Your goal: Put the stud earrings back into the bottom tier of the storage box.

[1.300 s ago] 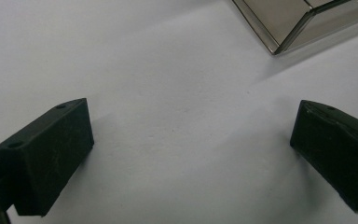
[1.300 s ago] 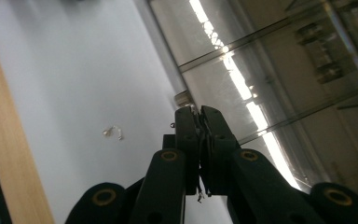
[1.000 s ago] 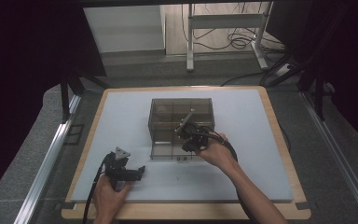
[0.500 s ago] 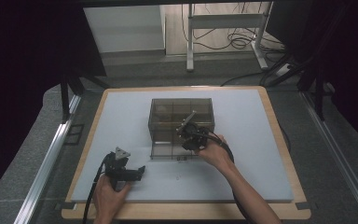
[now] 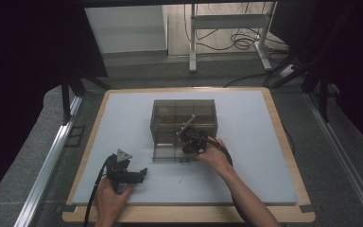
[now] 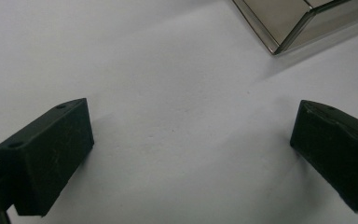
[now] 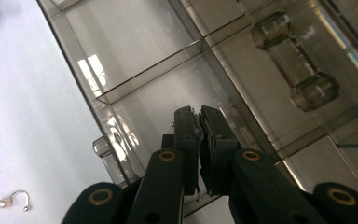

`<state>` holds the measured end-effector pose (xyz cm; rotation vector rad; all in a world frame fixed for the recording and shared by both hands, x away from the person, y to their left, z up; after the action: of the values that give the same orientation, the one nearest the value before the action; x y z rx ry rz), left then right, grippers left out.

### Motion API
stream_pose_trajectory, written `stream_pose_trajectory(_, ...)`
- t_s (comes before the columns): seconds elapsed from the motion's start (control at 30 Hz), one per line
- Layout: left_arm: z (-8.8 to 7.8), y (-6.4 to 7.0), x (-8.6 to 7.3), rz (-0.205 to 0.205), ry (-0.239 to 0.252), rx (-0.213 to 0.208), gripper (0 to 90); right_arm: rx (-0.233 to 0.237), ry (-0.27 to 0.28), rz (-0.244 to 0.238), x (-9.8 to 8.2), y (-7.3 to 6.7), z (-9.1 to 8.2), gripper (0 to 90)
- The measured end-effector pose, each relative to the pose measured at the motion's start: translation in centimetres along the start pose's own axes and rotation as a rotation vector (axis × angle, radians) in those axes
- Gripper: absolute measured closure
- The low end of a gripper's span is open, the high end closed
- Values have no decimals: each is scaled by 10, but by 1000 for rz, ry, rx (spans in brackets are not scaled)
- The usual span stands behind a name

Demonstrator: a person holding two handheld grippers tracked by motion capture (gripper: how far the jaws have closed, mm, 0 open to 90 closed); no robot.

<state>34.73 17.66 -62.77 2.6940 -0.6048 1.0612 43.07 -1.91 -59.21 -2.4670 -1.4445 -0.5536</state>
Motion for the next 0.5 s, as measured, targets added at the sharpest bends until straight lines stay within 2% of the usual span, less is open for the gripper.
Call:
stream_pose_trajectory(0.2,0,0,0,0,1,0,0,-5,16,4,1,2,-6,792)
stream_pose_trajectory(0.5,0,0,0,0,2,0,0,30,24,25,-1,-3,-20,745)
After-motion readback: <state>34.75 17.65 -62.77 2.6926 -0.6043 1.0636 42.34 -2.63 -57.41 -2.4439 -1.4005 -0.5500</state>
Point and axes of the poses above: each handheld gripper's, and its own axes: z roughly forward along the jaws, x roughly out of its top, y roughly to its right, the point moved 10 cm from there along z, roughly forward along the jaws, and after that the axes turned 3 degrees about z, right-handed, at the moved point
